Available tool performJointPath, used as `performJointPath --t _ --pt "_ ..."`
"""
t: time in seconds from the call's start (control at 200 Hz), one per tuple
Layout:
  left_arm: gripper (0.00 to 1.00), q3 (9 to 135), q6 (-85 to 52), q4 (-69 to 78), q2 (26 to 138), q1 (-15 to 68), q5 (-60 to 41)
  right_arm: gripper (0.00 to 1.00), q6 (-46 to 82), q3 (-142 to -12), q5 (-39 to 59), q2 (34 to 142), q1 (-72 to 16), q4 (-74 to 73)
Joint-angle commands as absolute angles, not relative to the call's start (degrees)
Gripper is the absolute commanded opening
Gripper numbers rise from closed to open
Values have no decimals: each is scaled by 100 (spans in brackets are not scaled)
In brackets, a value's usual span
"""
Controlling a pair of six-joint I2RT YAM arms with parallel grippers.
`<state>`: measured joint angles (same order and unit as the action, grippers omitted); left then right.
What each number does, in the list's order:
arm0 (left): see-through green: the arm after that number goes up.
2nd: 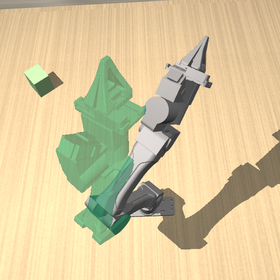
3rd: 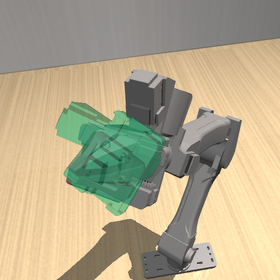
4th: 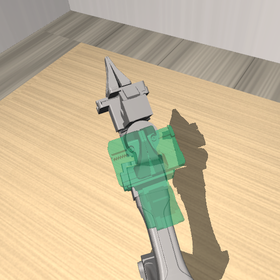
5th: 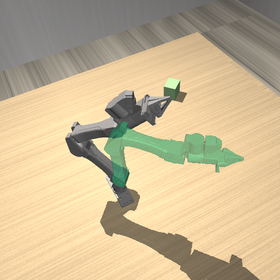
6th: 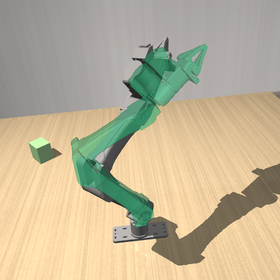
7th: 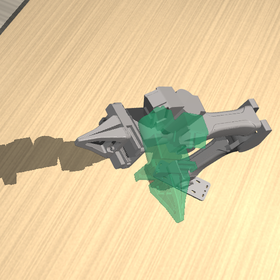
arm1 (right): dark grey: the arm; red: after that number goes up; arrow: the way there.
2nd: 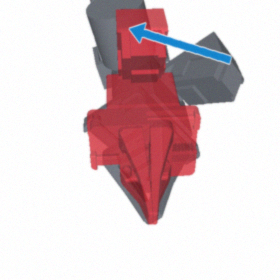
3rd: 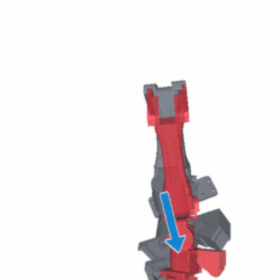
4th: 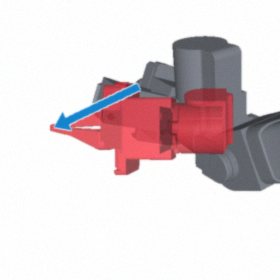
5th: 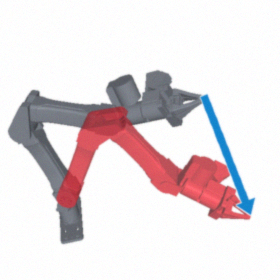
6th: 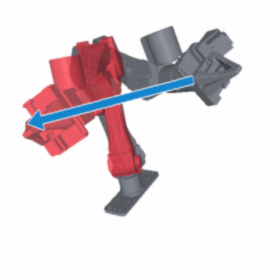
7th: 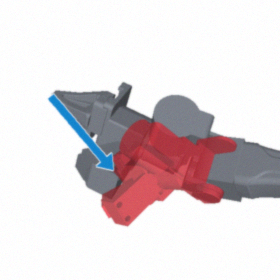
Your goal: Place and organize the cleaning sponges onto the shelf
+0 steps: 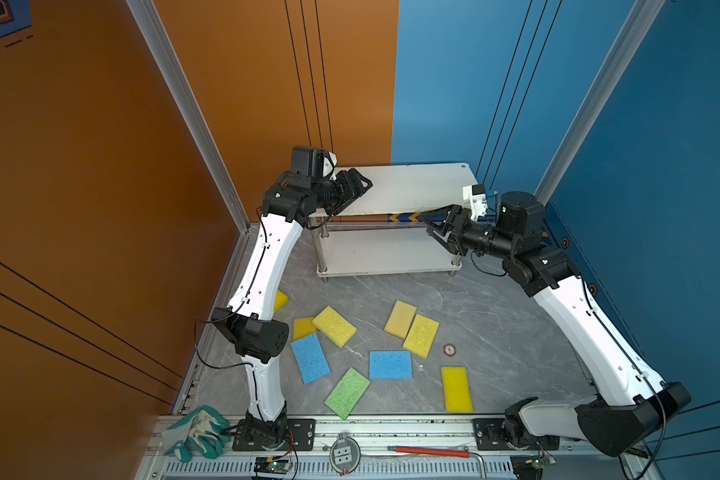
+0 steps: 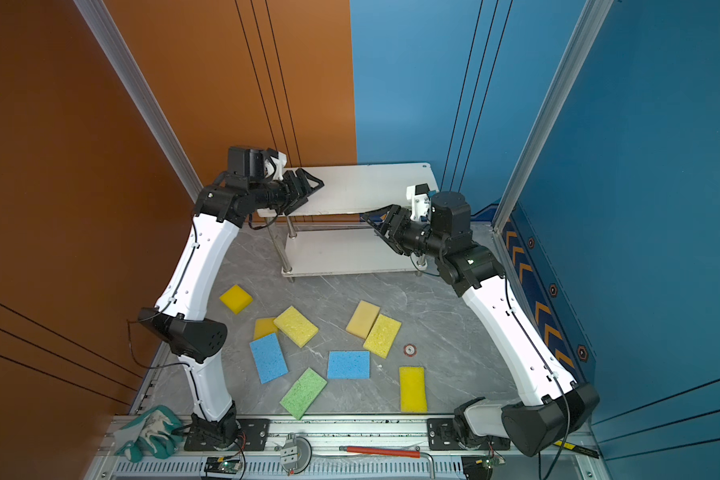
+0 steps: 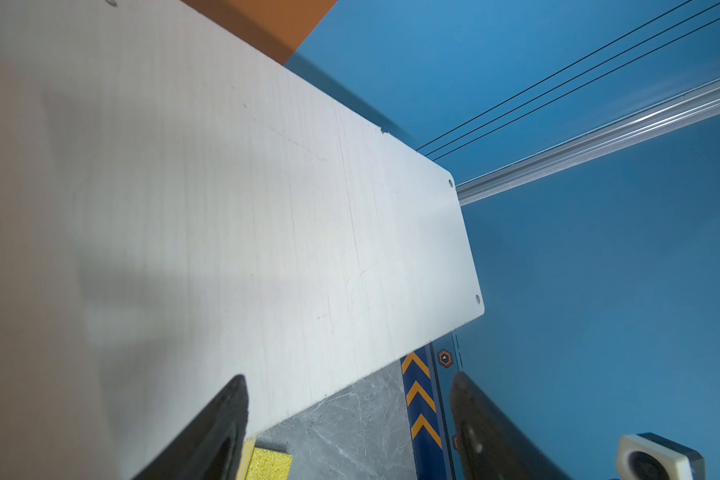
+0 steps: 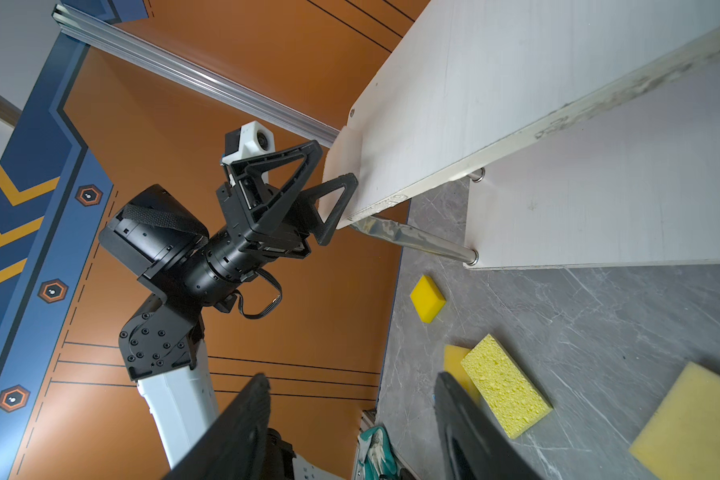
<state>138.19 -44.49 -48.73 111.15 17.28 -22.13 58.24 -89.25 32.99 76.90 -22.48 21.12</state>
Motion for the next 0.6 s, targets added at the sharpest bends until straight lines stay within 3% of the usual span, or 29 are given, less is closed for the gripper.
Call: performJointPath --t 0.0,0.596 --pt "77 13820 -4414 -4877 10983 1758 -2130 65 5687 -8834 3391 7608 -2215 2260" --pt "77 13313 -4324 -4877 10552 1565 -2069 65 5687 -8807 3342 7630 -2283 2250"
